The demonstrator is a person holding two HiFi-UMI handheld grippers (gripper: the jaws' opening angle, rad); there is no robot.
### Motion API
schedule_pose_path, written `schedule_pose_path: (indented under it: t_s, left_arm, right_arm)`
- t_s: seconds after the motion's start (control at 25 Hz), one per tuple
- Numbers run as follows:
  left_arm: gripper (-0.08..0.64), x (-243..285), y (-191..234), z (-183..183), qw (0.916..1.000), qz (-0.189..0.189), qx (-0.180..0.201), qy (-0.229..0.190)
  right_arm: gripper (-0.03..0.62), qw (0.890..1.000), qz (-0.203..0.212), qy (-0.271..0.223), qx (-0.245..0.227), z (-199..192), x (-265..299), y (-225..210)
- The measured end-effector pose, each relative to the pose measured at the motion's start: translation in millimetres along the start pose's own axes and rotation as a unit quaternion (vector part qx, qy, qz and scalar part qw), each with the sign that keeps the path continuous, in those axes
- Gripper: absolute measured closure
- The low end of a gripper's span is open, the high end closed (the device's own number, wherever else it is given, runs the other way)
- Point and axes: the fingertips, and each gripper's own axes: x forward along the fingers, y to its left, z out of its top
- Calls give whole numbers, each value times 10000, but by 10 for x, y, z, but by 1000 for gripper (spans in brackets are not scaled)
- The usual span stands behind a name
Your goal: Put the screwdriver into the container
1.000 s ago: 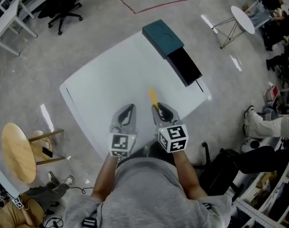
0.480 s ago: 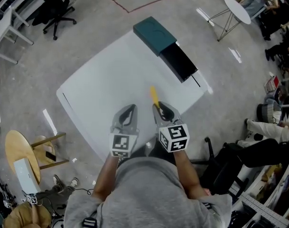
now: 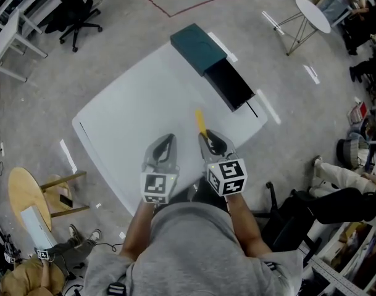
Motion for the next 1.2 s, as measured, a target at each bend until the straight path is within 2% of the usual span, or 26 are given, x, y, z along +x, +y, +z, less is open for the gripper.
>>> schedule_pose_path:
  t_s: [0.68, 1.2]
  left_arm:
    - [549, 926, -348, 190, 9998, 150, -105, 87]
    - [549, 1624, -328, 151, 9980, 480, -322, 243]
  right_arm:
    - [512, 9998, 93, 187, -43, 264, 178, -1038]
    - [512, 9970, 384, 603, -283, 385, 635, -1720]
